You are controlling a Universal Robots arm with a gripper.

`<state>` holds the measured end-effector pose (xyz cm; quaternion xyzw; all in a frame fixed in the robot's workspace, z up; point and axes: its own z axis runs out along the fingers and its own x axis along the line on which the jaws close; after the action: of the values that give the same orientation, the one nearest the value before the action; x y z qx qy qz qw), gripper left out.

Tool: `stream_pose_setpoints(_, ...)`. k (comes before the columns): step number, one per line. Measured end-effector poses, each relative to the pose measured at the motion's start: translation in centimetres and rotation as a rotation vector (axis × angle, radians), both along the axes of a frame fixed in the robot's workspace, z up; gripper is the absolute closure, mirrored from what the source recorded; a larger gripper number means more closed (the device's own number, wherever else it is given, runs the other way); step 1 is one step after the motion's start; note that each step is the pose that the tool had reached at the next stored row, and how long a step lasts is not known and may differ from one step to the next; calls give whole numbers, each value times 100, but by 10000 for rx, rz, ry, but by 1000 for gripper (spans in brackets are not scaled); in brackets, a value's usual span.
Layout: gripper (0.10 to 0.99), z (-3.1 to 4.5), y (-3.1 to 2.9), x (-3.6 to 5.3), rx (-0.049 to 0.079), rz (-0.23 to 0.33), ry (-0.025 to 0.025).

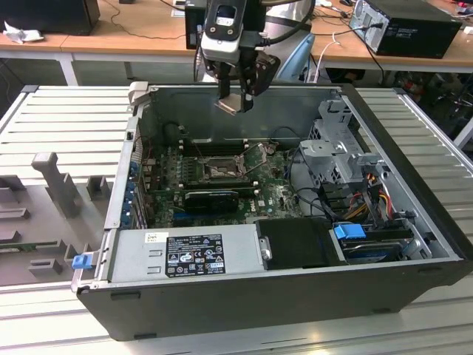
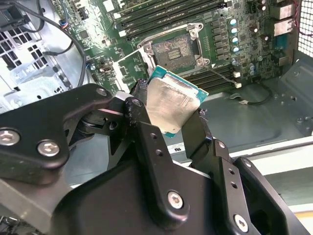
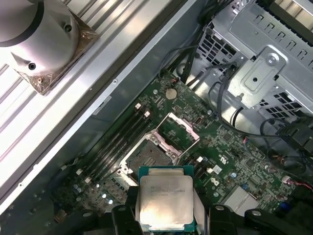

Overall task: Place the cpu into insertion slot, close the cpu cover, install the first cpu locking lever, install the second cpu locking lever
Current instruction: 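Place the cpu into insertion slot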

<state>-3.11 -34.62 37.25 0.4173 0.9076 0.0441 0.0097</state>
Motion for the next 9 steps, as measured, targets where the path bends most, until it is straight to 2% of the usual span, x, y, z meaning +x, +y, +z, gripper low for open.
stream_pose_setpoints(9,561,-2,0,0,0,-486,0)
